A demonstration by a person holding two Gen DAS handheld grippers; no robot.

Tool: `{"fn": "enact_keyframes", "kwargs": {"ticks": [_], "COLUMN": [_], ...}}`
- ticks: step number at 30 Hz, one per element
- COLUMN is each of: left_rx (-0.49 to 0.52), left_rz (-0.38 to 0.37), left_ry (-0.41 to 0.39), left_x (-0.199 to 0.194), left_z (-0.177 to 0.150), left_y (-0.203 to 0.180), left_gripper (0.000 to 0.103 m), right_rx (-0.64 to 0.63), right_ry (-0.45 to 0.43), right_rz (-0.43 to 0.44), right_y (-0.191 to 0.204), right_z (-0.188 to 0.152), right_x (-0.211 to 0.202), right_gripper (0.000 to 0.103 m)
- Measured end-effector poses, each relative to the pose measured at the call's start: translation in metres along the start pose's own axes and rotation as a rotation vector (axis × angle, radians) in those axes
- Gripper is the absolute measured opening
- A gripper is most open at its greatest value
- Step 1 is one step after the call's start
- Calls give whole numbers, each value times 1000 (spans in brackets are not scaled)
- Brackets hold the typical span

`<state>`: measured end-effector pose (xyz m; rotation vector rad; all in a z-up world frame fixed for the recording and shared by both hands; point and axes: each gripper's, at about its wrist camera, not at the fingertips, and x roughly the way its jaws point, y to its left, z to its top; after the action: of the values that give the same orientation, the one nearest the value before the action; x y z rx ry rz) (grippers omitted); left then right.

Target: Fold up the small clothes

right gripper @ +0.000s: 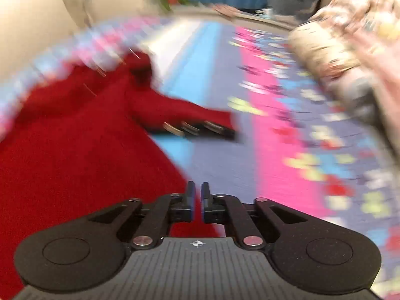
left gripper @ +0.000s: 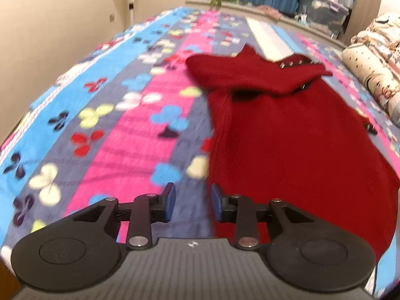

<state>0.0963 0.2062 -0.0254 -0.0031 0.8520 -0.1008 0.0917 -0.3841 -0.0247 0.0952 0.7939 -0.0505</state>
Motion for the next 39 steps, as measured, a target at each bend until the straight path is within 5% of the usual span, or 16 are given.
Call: {"fn": "enact_keyframes", "kwargs": {"ticks": [1, 3, 6, 10, 19, 23, 27, 28, 29, 30, 35, 39], "left_rx": [2, 19, 85, 162, 214, 247, 324, 346, 366, 385, 365, 84], "left_rz": [-1, 19, 67, 77, -15, -24, 16, 29, 42, 48, 54, 135], "left_ry": [-15, -54, -131, -185, -193, -172, -141, -120, -102, -85, -182, -249], "left_x": [3, 7, 11, 30, 128, 179, 225, 236, 245, 250, 215, 150], "left_z": [5, 13, 24, 43, 116, 141, 152, 155, 157, 158, 186, 196], "left_y": [-6, -23, -48, -83, -190, -234, -262, -265, -265, -262, -202, -97], "left_gripper": [38, 43, 55, 55, 55, 66, 66, 56, 44, 12, 8, 8], "right_rx": [26, 6, -75, -111, -143, -215, -277, -286, -291, -292, -297, -329], "right_ry": [-5, 7, 59, 135, 167, 203, 214, 213, 213, 214, 214, 210], "right_rz": [73, 133, 148, 123, 105, 101, 102, 106, 111, 118, 138, 132], "right_y": [4, 19, 40, 52, 59, 64, 70, 70, 70, 68, 66, 68], "right_z": [2, 4, 2, 1, 6, 2, -5, -5, -5, -5, -4, -5], "right_x": [1, 9, 27, 49, 67, 75, 79, 80, 81, 83, 85, 84], "right_gripper": [34, 46, 46, 47, 48, 50, 50, 50, 50, 50, 50, 50]}}
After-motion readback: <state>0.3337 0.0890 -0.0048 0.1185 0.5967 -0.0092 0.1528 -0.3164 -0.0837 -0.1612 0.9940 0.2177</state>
